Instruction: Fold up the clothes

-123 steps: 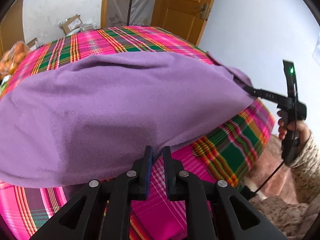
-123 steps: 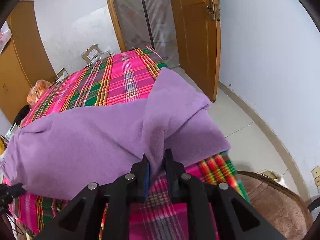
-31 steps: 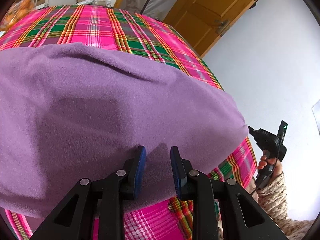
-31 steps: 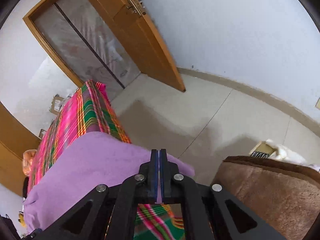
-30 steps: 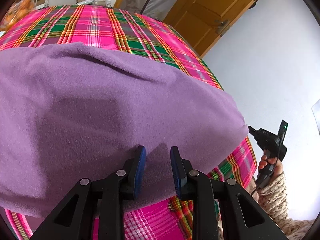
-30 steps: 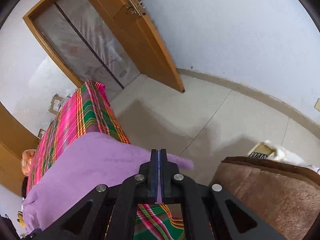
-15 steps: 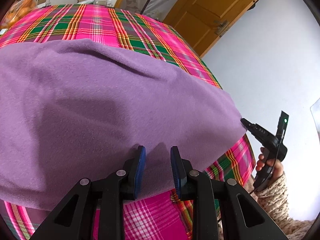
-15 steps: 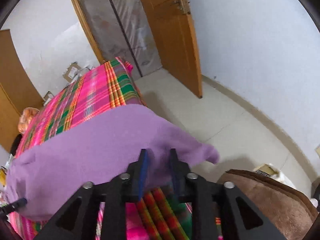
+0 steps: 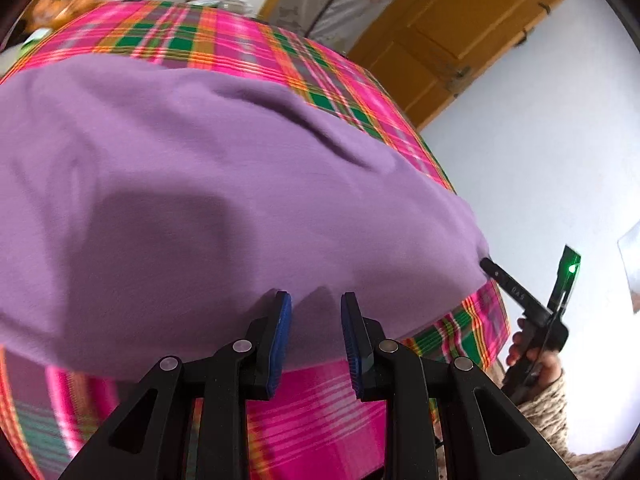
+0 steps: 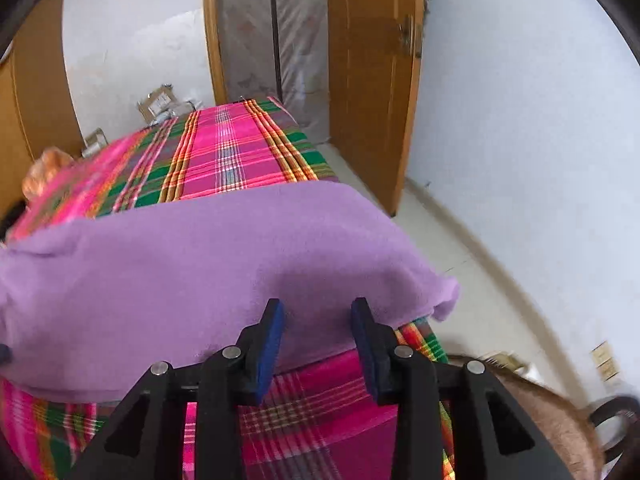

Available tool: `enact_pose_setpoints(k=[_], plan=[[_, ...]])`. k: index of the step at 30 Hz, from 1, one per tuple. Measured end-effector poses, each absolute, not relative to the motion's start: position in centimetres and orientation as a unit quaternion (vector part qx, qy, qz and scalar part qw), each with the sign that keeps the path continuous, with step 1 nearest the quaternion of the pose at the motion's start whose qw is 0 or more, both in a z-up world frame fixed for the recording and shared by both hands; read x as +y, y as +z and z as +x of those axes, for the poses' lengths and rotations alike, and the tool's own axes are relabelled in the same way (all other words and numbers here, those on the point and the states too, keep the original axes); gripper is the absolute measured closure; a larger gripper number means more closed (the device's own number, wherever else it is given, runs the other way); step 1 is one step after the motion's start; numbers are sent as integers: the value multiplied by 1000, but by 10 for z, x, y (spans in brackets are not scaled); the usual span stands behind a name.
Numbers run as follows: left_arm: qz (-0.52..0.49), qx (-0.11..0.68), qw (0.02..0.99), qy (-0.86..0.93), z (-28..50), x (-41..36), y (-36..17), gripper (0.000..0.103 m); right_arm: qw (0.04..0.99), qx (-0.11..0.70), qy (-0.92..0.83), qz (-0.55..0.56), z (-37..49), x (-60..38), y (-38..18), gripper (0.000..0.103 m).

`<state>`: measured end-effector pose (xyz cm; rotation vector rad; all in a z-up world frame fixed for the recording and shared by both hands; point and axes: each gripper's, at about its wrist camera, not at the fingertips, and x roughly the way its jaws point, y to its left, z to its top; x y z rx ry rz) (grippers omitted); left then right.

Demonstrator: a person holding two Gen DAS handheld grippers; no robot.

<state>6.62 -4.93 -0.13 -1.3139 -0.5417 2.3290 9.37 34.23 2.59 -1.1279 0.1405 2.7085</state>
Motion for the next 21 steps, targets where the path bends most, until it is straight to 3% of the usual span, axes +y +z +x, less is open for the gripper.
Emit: enact_pose_setpoints(k=[9, 21], plan=[[-456, -227, 113, 853, 59, -128, 5, 77, 0, 25, 932, -362, 64, 270, 64, 67], [-448, -237, 2, 862, 48, -222, 26, 77, -200, 62, 892, -401, -16, 156, 62, 67]])
